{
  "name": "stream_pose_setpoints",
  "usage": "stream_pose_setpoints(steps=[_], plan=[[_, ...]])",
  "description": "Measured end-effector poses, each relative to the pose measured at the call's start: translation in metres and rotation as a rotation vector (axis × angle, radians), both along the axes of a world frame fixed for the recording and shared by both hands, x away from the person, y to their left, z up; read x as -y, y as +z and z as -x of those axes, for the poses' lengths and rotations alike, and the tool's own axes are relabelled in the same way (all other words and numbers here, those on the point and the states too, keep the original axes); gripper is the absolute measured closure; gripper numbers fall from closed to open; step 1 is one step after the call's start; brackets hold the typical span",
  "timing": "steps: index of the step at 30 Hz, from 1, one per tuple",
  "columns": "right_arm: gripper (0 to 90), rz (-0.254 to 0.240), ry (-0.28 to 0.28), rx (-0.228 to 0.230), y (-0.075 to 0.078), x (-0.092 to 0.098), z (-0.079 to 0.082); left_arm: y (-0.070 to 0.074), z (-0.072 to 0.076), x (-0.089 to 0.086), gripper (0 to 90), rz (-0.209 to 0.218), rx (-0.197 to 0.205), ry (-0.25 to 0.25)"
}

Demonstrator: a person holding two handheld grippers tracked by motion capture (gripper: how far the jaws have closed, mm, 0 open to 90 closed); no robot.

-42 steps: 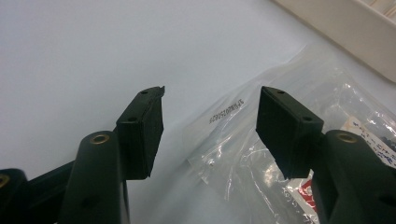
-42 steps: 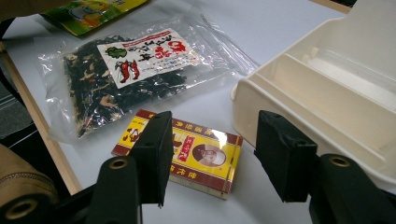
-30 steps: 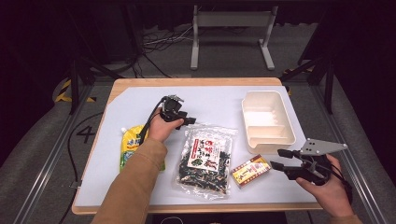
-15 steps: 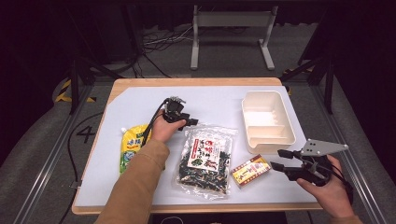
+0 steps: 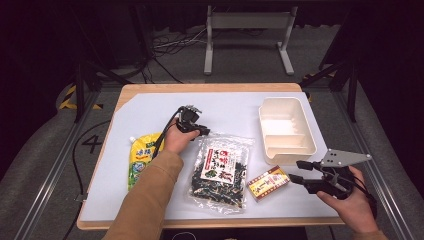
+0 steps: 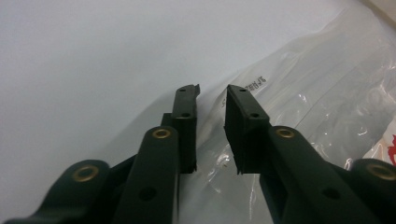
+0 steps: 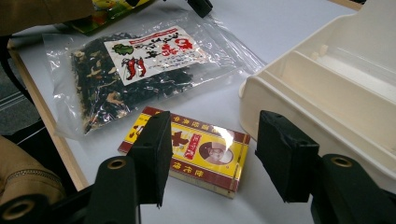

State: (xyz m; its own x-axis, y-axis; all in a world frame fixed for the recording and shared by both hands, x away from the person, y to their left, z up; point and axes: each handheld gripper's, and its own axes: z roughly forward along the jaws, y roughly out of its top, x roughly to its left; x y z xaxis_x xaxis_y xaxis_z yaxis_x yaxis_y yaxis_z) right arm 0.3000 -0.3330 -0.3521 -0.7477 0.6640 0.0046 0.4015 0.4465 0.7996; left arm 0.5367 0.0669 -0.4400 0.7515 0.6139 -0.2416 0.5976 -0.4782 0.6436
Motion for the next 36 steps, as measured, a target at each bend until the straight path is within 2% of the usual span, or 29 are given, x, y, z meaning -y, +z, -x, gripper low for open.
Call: stream_pose_setpoints(steps=[7,12,16,21,23,24,26,36], plan=[[45.5,0.002,-0.004,-0.002,-0.001,0.000,-0.001,0.009,0.002,-0.001,90.0,0.012,0.052,-0.015],[45.5,0.003,-0.004,-0.003,-0.001,0.000,-0.001,0.014,0.005,-0.003,90.0,0.002,0.065,-0.017],[45.6,0.002,-0.004,-0.003,-0.001,0.000,-0.001,0.021,0.006,-0.008,90.0,0.014,0.069,-0.017],[45.8,0.003,-0.007,-0.002,0.000,-0.001,-0.001,0.033,0.010,-0.013,90.0,0.048,0.084,-0.020],[45.8,0.002,-0.008,-0.003,0.000,-0.002,-0.002,0.040,0.013,-0.016,90.0,0.085,0.087,-0.017],[45.8,0.004,-0.012,-0.005,0.000,-0.002,-0.002,0.043,0.013,-0.017,90.0,0.085,0.092,-0.021],[45.8,0.008,-0.023,-0.010,-0.001,-0.003,-0.003,0.051,0.016,-0.021,90.0,0.113,0.110,-0.018],[45.9,0.002,-0.025,-0.009,0.002,-0.007,-0.005,0.077,0.030,-0.030,90.0,0.176,0.180,-0.027]])
